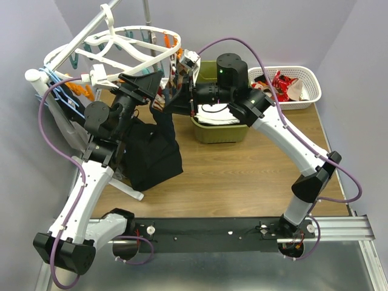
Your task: Remove the socks clipped to the hanger
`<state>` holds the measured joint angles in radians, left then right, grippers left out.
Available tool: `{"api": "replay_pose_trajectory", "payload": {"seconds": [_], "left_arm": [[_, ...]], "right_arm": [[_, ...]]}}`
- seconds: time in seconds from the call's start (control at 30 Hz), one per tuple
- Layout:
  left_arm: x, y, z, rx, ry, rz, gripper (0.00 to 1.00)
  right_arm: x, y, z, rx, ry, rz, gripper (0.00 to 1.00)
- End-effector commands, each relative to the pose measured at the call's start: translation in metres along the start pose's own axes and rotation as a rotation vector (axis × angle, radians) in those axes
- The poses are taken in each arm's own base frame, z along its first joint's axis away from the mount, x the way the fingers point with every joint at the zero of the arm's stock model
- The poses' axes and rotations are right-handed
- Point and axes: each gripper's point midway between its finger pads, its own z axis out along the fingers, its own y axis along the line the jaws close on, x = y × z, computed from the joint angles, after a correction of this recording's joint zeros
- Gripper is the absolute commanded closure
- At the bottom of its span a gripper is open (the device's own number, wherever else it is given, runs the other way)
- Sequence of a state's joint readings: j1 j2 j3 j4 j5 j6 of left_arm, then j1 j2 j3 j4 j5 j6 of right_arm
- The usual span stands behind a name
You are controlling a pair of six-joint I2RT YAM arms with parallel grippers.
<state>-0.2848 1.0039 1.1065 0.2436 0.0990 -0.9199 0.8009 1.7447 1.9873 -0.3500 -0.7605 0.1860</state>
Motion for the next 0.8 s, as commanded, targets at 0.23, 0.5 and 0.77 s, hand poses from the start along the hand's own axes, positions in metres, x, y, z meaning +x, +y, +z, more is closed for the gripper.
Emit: {"api": "replay_pose_trajectory", "payload": {"seconds": [0.23,0.5,0.77], "left_arm": [[-0.013,-0.009,0.001,0.062,-0.068,-0.115,0.41],[-0.013,-0.007,0.004,0.057,-0.067,-0.124,0.63],[-0.014,-0.003,0.009,0.016,-0.057,-0.090,0.98]], "right_arm": [[0.019,0.021,-0.005,-0.096,0.040,0.037,0.99],[0.025,0.020,-0.006,-0.093,0.048,0.040,0.99],[0.043,0.011,-0.008,-0.040,0.074,0.058,0.99]]}}
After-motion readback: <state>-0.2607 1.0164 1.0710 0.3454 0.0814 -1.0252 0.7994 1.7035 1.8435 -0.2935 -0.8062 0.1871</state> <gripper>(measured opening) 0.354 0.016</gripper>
